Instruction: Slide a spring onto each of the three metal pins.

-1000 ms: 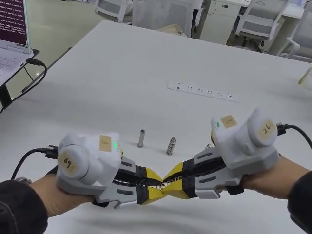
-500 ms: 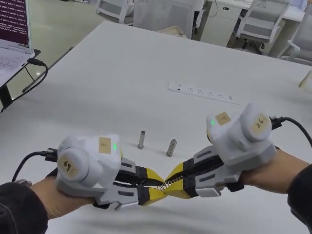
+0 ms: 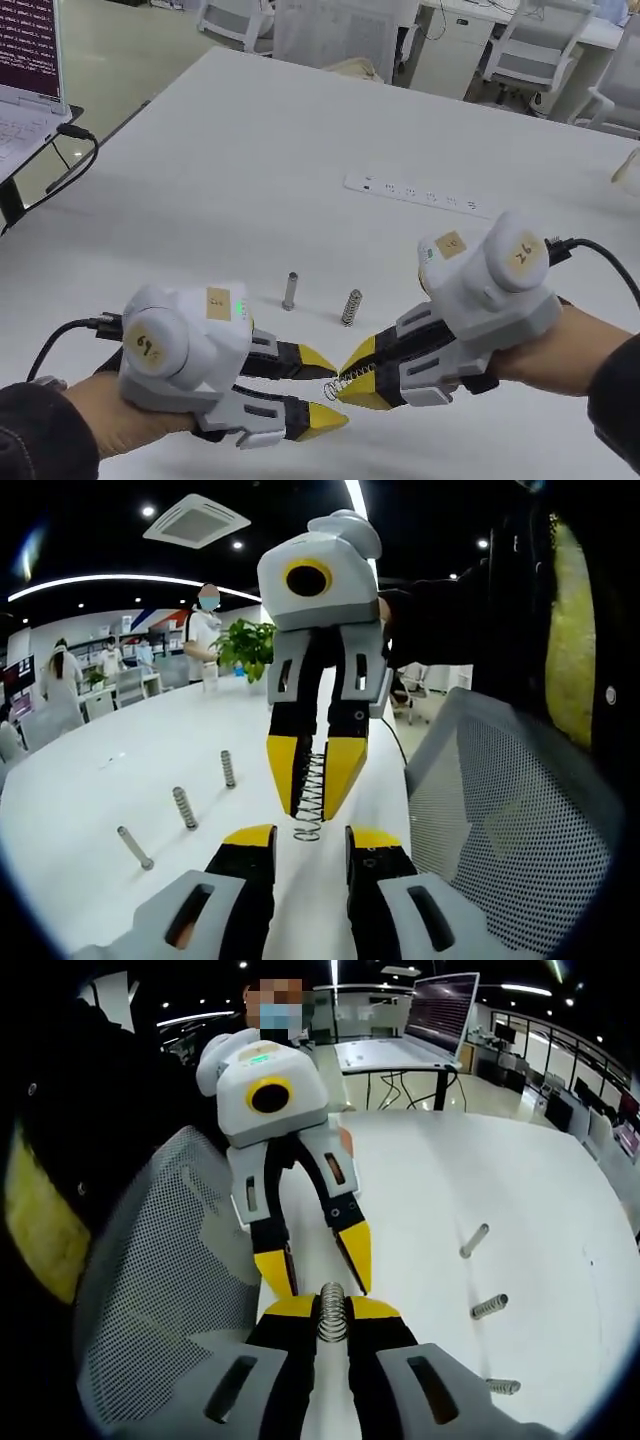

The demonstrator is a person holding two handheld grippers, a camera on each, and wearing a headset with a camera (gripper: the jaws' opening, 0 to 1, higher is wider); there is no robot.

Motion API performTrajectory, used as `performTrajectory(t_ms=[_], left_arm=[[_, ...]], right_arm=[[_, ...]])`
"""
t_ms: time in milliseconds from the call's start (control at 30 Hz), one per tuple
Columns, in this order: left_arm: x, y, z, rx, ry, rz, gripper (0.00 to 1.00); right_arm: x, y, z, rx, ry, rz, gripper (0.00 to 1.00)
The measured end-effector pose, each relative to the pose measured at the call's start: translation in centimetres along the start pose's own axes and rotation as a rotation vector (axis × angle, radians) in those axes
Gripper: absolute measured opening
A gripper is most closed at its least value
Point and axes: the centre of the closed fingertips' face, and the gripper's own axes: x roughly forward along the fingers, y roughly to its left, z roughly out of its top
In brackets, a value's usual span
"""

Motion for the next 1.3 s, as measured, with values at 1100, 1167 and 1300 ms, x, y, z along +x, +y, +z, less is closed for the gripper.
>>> performTrajectory(t_ms=[1100,1167,1300], left_arm=[[-5.4,4.2,-4.3,-0.148,-0.026,0.279,0.77],[-5.6,4.3,-4.5,-0.154,-0.027,0.29,0.77],[-5.9,4.4,-5.0,-0.165,-0.029,0.308,0.77]], right_arm=[[-0.4,-2.0,0.5,-0.056,0.07,-0.026,0.08],[-0.6,-2.5,0.8,-0.065,0.078,-0.031,0.08],[-1.0,-3.4,1.4,-0.085,0.101,-0.038,0.08]])
